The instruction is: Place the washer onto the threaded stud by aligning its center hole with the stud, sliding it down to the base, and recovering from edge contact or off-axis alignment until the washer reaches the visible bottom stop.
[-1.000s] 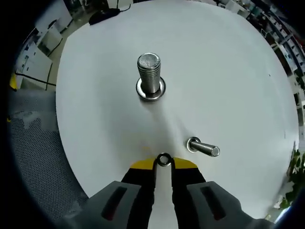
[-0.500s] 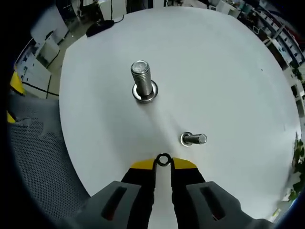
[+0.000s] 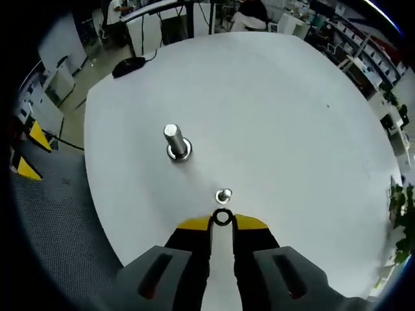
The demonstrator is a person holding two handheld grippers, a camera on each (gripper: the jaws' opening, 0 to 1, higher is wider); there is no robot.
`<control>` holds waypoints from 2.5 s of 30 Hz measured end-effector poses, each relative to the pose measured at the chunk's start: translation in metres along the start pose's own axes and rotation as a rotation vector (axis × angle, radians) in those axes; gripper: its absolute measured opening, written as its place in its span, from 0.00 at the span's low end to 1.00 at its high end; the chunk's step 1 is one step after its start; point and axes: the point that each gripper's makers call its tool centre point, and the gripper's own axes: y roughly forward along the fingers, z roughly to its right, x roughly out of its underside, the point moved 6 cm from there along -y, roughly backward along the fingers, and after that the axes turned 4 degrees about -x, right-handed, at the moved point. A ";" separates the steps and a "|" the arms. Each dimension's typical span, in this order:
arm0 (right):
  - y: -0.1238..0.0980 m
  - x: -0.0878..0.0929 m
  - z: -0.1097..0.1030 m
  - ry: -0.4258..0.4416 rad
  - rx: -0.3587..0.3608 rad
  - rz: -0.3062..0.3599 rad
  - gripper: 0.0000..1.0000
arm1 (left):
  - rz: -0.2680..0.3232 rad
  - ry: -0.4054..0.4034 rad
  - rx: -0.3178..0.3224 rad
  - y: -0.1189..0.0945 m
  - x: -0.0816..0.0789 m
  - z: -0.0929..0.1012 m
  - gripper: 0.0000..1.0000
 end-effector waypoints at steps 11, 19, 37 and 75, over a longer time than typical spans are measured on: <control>0.000 -0.019 -0.003 -0.084 0.008 0.020 0.14 | -0.003 -0.001 -0.002 0.000 0.001 0.000 0.18; 0.008 -0.021 0.001 -0.089 0.004 -0.019 0.14 | -0.003 -0.004 -0.006 0.000 0.001 -0.001 0.18; 0.031 -0.016 0.000 -0.075 -0.014 -0.071 0.14 | -0.010 -0.008 -0.003 0.001 0.002 -0.001 0.17; 0.057 -0.006 0.001 -0.019 -0.010 -0.088 0.18 | -0.015 -0.014 0.018 0.002 0.003 0.001 0.17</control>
